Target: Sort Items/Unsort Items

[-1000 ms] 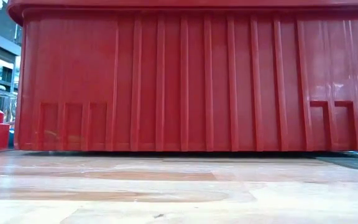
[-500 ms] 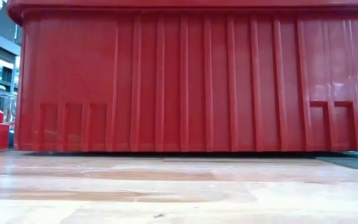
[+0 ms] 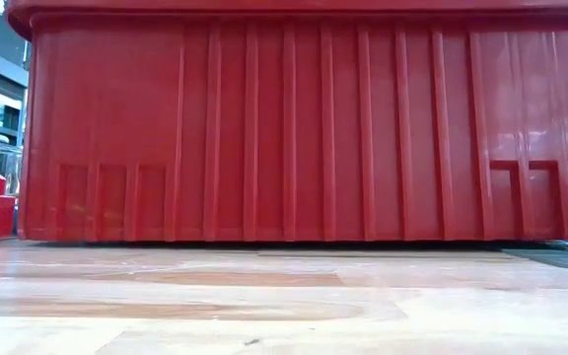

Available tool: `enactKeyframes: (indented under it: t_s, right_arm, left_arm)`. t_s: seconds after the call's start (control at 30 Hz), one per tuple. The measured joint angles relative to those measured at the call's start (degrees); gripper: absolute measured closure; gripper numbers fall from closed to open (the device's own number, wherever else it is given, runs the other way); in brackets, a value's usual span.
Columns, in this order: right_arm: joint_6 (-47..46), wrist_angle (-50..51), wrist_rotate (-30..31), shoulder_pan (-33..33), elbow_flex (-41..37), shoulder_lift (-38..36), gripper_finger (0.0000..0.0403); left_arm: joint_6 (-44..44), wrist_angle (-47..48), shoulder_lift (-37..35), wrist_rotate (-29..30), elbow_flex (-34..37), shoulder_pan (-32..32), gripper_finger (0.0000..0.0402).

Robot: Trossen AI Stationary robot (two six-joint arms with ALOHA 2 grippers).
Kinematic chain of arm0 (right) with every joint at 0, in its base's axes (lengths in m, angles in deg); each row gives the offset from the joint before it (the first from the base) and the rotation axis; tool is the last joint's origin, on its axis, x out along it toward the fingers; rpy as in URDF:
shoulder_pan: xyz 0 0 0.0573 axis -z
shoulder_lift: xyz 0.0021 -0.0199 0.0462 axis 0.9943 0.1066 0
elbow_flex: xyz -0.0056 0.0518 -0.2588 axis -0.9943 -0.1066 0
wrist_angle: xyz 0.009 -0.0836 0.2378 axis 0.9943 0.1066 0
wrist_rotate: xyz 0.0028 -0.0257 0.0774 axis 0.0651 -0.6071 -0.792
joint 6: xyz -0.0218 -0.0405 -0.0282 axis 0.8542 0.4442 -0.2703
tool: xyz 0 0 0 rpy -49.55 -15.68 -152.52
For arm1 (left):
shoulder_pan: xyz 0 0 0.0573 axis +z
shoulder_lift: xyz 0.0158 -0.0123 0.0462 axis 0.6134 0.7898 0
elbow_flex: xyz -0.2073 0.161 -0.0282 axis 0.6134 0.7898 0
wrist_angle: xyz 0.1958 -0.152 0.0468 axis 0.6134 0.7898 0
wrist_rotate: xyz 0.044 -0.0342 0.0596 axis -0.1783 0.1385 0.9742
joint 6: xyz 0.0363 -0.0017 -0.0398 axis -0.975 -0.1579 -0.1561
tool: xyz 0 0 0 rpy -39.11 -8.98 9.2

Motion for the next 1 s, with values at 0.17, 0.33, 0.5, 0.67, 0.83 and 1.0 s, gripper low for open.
enactKeyframes:
  t_s: [0.17,0.33,0.5,0.67,0.83,1.0]
  right_arm:
    - [-1.4,0.2,1.1,-1.2,0.0,0.9,0.0403]
    - [-2.5,0.2,2.3,-4.0,0.1,1.9,0.0403]
    - [-3.6,0.4,6.9,-6.5,0.1,1.9,0.0403]
    - [-3.7,0.4,8.4,-6.9,0.1,1.9,0.0403]
    - [-2.0,0.4,9.4,-6.9,0.1,1.9,0.0403]
    - [0.2,0.4,11.4,-4.9,0.1,1.9,0.0403]
  left_arm:
    - [-0.5,0.5,-0.2,0.0,0.1,0.2,0.0401]
    - [-0.5,1.1,-0.4,0.2,0.1,0.2,0.0401]
    - [-0.5,0.9,-0.4,1.1,0.1,0.1,0.0401]
    - [-0.5,0.9,-0.4,1.4,0.1,0.1,0.0401]
    - [-0.5,0.9,-0.4,1.6,0.1,0.1,0.0401]
    - [-0.5,0.9,-0.4,2.8,0.1,0.1,0.0401]
